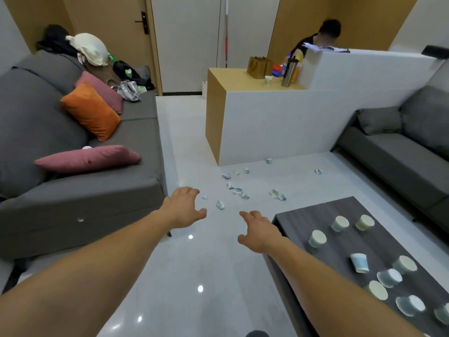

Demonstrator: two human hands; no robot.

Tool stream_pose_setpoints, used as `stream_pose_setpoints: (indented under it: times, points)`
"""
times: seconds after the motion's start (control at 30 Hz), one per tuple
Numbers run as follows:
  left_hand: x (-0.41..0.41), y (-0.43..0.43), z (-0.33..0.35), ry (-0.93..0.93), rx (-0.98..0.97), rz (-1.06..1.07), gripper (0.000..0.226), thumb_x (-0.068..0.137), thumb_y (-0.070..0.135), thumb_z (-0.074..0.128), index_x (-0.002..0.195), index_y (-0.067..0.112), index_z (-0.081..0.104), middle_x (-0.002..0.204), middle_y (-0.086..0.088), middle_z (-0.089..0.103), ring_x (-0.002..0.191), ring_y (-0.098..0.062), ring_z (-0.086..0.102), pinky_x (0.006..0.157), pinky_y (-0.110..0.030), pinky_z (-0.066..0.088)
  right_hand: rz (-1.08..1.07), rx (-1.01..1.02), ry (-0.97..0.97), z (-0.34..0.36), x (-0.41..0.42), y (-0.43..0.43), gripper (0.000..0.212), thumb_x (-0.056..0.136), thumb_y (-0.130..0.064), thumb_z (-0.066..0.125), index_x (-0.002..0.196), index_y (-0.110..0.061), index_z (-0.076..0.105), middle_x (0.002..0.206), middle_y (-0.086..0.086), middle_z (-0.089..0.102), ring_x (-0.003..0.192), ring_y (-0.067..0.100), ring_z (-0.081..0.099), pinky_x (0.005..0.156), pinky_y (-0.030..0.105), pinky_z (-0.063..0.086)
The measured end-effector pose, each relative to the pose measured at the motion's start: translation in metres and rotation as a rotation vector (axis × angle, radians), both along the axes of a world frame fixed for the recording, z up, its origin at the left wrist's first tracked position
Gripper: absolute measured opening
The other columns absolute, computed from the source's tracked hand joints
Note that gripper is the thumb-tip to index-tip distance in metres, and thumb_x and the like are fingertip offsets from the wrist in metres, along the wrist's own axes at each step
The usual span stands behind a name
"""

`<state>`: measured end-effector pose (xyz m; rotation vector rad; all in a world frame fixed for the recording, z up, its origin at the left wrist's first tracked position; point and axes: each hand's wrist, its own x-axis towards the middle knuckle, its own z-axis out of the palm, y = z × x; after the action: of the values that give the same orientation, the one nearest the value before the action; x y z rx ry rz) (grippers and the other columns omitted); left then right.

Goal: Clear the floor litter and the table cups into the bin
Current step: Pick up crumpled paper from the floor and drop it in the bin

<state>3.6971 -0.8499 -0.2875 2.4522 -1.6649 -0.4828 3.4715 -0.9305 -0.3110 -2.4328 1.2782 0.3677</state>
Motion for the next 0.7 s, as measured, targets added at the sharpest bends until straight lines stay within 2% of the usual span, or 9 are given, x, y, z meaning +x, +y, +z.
stream_pose_setpoints:
  times: [0.27,0.43,0.7]
  points:
    - [0.043,-0.163,-0.014,-0.021,0.046,-0.002,0.076,0.086,0.057,0.052,0.147,0.02,0.028,0.154,-0.003,0.027,0.14,-0.024,0.026,0.111,-0.046,0.03,0.054,-0.022,-0.012,-0.022,0.061,-0.171,0.077,0.088,-0.041,0.055,0.153,-0.026,0.016,0.158,0.007,0.018,0.137,0.032,0.032,0.1,0.043,0.04]
    - [0.067,-0.253,-0.01,-0.031,0.108,0.035,0.081,0.083,0.061,0.053,0.147,0.02,0.027,0.155,-0.002,0.026,0.142,-0.023,0.023,0.112,-0.047,0.028,0.102,-0.035,-0.06,-0.012,0.094,-0.279,0.074,0.086,-0.042,0.056,0.15,-0.027,0.02,0.155,0.007,0.023,0.131,0.033,0.037,0.097,0.043,0.041]
    - [0.11,-0.372,-0.027,0.024,0.109,0.1,0.075,0.086,0.055,0.052,0.148,0.021,0.027,0.155,-0.001,0.025,0.142,-0.023,0.023,0.112,-0.046,0.027,0.159,-0.007,-0.036,-0.02,0.145,-0.411,0.077,0.086,-0.039,0.058,0.152,-0.029,0.018,0.158,0.006,0.018,0.133,0.032,0.035,0.098,0.041,0.04]
